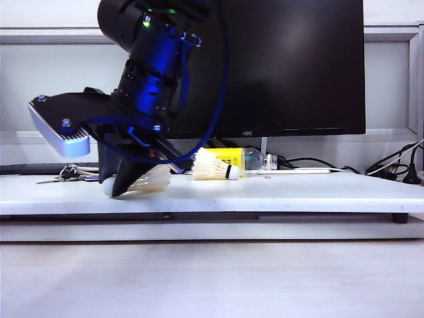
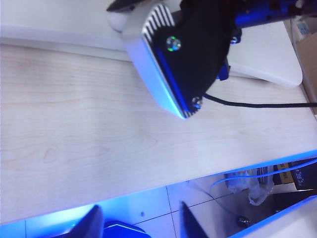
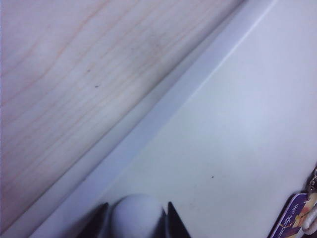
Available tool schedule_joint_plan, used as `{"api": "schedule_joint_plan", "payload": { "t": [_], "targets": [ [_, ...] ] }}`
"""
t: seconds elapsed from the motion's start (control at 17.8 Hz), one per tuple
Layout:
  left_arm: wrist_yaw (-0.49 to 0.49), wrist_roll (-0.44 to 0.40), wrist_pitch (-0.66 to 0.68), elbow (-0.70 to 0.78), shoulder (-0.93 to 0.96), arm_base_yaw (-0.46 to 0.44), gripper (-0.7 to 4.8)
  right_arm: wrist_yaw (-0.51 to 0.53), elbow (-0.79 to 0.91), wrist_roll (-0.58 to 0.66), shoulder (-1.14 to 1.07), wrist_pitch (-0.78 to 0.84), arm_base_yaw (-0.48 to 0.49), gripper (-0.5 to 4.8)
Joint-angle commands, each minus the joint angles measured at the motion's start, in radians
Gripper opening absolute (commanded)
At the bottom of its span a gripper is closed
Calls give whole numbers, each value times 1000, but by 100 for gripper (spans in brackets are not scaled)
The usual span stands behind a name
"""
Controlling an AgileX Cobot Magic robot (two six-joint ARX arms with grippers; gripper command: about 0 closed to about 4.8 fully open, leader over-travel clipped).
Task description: Stack the badminton balls on the table vertically.
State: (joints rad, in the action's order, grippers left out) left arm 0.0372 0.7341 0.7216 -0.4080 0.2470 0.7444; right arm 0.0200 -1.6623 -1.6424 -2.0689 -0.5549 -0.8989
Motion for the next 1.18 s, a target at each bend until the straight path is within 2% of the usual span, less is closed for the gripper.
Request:
{"api": "schedule_joint_plan", "payload": {
  "t": [0.06, 0.39, 0.67, 0.95, 1.01, 1.07, 1.18],
  "targets": [
    [-1, -2, -5, -3, 1, 0, 206, 6, -4, -7, 2, 14, 1, 116],
    [1, -1, -6, -3, 1, 0, 206, 4, -4, 30, 0, 95, 2, 115],
    [4, -1, -28, -3, 0, 0, 206, 66, -4, 435, 0, 355, 35, 115],
    [5, -1, -31, -3, 0, 0, 205, 101, -4, 985, 0, 472, 117, 115],
    [7, -1, -34, -3, 0, 0, 205, 114, -4, 1044, 1, 478, 129, 115],
    [8, -1, -43, -3, 0, 0, 206, 187, -4, 1181, 1, 484, 156, 115],
    [8, -1, -58, -3, 0, 0, 206, 283, -4, 1306, 0, 497, 190, 115]
  ]
}}
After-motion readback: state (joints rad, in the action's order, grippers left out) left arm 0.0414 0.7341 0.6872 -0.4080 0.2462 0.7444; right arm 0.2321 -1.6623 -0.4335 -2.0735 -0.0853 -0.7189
